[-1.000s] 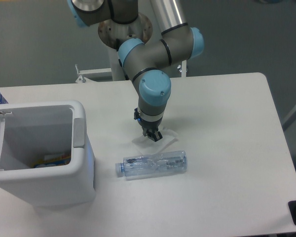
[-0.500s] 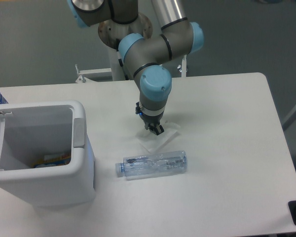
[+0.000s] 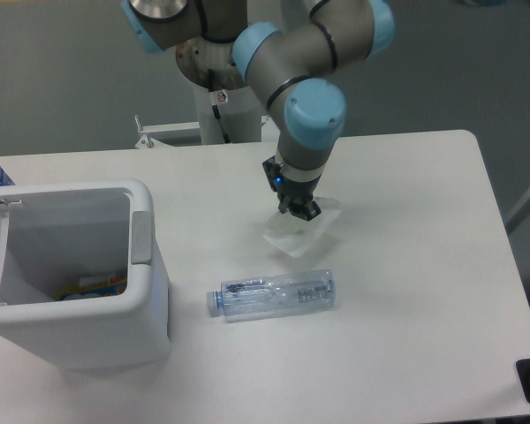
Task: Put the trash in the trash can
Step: 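Lift the tissue and carry it over the white trash bin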
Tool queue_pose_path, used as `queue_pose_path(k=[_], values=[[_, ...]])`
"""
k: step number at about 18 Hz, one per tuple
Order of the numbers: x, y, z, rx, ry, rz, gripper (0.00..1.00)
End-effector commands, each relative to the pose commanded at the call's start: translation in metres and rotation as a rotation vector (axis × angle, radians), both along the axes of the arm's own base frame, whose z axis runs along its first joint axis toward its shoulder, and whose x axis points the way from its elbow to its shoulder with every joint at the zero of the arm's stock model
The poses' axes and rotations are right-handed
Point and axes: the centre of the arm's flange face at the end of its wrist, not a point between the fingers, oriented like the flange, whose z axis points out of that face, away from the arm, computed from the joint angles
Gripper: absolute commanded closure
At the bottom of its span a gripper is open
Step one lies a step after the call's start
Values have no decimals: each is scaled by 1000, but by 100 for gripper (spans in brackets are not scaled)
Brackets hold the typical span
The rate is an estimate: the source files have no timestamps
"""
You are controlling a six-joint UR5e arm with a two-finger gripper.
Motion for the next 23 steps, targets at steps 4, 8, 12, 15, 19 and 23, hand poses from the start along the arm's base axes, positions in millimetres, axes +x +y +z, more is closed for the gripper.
queue_pose_path(k=[4,8,12,15,19,23], values=[[-17,4,30,118,-17,71,100],[-25,10,54,204,-43,174,100],[-22,28,86,278,-81,318,100],[-13,46,116,417,-143,418,100],[8,65,158,569,-201,531,100],[37,78,184,605,-210,546,100]])
